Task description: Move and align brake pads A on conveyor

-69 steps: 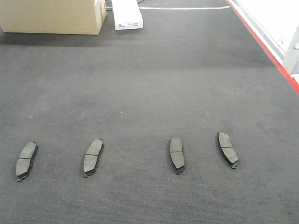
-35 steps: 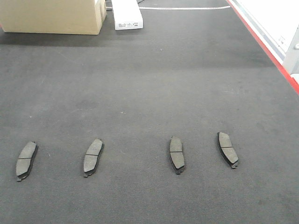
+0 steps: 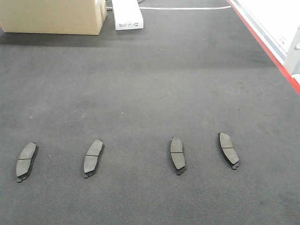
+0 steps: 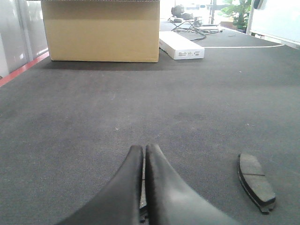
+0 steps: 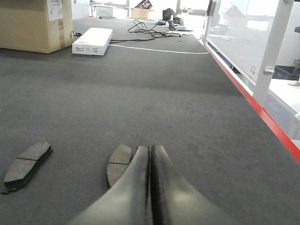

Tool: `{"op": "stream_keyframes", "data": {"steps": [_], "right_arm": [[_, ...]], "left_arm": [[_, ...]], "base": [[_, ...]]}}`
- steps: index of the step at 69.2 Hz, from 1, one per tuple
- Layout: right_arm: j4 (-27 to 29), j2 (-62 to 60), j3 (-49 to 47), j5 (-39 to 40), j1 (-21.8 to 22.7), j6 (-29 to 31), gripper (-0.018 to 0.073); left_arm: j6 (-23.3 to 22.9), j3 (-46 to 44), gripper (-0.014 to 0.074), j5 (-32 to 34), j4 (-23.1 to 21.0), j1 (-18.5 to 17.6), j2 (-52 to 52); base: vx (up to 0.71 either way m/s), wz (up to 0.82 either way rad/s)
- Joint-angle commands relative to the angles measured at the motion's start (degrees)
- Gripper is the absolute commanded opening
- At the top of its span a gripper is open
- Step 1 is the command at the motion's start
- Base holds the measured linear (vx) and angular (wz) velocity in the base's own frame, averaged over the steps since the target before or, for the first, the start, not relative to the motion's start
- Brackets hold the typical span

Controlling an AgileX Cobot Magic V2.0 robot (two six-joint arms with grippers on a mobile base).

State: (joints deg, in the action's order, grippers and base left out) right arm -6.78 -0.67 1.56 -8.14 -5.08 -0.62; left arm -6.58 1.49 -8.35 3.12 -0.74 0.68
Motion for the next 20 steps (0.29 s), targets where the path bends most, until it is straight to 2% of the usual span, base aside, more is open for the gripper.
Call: {"op": "stream_keyframes", "data": {"steps": [1,20], "right_arm": [[-0.2,-0.8,0.3,4.4,0.3,-0.1,-0.001],[-0.2,-0.8,0.3,4.4,0.3,-0.1,-0.001]], "left_arm": [[0.0,1.4,-0.0006,4.5,-0.5,0.0,0.8],[0.0,1.4,-0.0006,4.5,-0.5,0.0,0.8]], "base": [[0.0,0.0],[0.0,0.0]]}}
